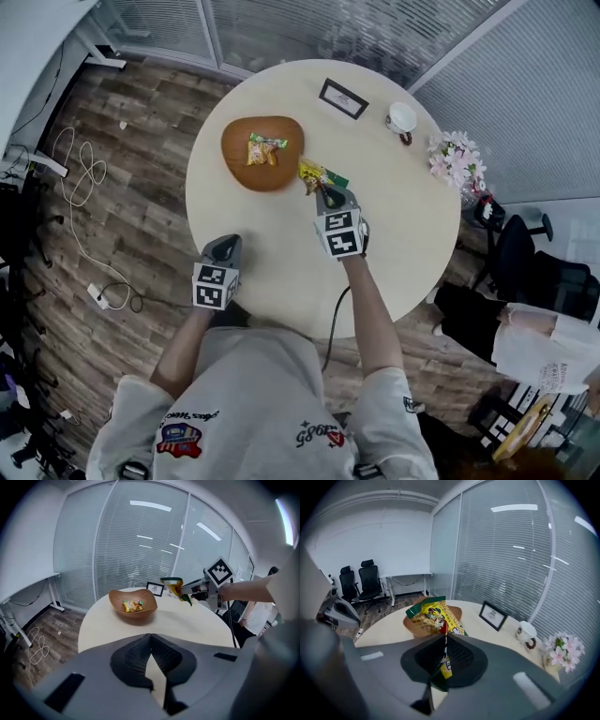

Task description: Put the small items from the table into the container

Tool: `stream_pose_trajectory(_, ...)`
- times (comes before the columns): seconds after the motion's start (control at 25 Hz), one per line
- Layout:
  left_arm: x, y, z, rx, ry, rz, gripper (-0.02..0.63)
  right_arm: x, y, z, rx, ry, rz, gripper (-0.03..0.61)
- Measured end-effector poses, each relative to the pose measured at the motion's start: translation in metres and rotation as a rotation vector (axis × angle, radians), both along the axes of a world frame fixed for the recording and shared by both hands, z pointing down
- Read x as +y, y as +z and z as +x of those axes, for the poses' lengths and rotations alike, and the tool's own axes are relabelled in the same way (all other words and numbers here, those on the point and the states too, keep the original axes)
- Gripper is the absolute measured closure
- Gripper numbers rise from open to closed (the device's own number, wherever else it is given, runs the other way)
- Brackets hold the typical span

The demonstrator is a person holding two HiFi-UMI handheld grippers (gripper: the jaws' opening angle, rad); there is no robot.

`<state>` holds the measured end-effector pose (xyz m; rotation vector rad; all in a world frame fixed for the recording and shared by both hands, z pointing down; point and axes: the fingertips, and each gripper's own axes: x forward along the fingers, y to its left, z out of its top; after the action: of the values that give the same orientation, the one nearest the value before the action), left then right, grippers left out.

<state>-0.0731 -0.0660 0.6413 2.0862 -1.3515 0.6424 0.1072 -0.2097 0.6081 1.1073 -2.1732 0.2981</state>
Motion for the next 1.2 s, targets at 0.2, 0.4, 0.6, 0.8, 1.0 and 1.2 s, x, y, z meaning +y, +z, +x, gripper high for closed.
stream_pose_trajectory(0.2, -0.002, -0.006, -0.063, 0.007, -0.067, 0.02, 0.606, -0.024, 0.002, -0.098, -0.001, -0.079, 0.001, 0.569)
stream_pose_trajectory(0.4, 0.008, -0.009, -0.123, 0.007, -0.152, 0.013, 0.606, -0.041, 0.025, -0.146, 0.008, -0.075, -0.059, 0.568)
stream_pose_trajectory(0.6, 0.018, -0.009, -0.157, 0.021, -0.185, 0.009, 0.606, -0.047, 0.03, -0.149, -0.026, 0.025, -0.068, 0.568)
stream_pose_trajectory(0.8, 0.013, -0.006, -0.147, 0.057, -0.135, 0.011, 0.606, -0.032, -0.009, -0.138, -0.169, 0.136, -0.03, 0.547)
stream_pose_trajectory(1.0, -0.004, -0.015, -0.102, 0.088, -0.028, 0.064, 0.606, 0.028, -0.051, -0.123, -0.415, 0.28, -0.042, 0.577)
stream_pose_trajectory(1.2, -0.013, -0.029, -0.046, 0.107, 0.094, 0.115, 0.606, 0.1, -0.053, -0.103, -0.491, 0.383, -0.05, 0.577)
